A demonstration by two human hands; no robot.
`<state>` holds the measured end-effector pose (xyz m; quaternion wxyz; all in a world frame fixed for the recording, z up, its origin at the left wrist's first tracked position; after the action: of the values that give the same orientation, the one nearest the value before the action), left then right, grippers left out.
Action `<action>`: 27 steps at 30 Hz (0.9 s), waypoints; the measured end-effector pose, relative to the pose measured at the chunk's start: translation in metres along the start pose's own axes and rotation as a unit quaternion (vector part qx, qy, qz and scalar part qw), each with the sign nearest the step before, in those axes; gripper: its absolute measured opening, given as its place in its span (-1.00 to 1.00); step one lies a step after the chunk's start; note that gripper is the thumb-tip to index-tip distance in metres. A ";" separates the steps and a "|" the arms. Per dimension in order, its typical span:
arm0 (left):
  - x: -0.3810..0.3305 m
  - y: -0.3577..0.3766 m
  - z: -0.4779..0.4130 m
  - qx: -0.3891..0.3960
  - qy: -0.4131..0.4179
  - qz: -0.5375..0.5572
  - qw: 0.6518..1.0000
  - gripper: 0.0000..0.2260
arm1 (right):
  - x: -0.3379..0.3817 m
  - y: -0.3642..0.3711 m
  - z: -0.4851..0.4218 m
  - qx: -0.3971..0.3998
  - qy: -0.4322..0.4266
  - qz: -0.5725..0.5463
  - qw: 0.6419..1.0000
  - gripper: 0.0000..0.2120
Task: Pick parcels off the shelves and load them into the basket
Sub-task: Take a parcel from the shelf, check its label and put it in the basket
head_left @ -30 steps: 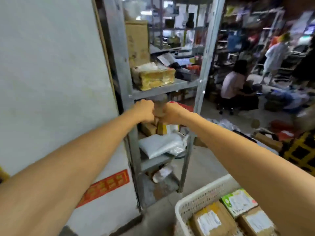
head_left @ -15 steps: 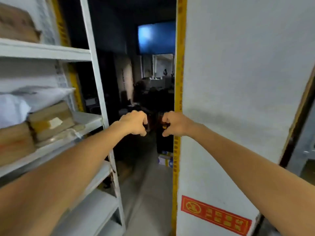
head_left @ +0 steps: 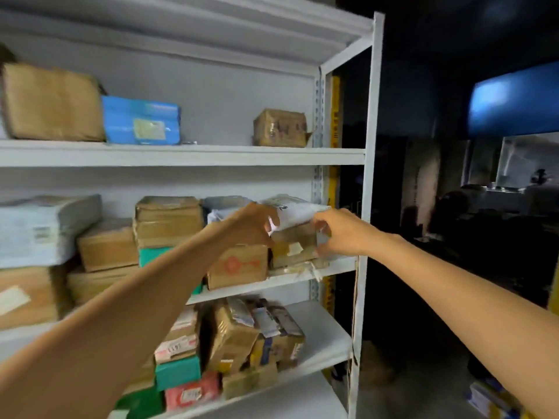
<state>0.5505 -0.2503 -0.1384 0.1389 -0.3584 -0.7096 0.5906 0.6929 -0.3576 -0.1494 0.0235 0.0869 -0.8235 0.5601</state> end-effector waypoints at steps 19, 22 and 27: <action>0.055 -0.065 0.020 -0.086 -0.164 -0.083 0.979 -0.66 | 0.039 -0.039 -0.087 -0.053 -0.179 -0.078 0.979 -0.42; 0.045 -0.071 -0.005 -0.100 -0.149 -0.082 0.980 -0.62 | 0.022 -0.060 -0.100 -0.077 -0.174 -0.073 0.979 -0.38; 0.031 -0.095 -0.058 -0.139 -0.140 -0.066 0.978 -0.62 | -0.015 -0.088 -0.131 -0.106 -0.157 -0.032 0.981 -0.36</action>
<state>0.5327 -0.1909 -0.0412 0.0257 -0.2396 -0.8193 0.5202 0.7145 -0.2665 -0.0217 -0.0785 0.1972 -0.8684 0.4481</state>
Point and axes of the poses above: each hand's wrist, its own z-axis away from the middle knuckle, its own y-axis out of the palm, x = y × z, the point moved 5 cm from there along -z, towards the middle knuckle, and after that the axes turned 15 degrees about -y, right-handed, at the moved point
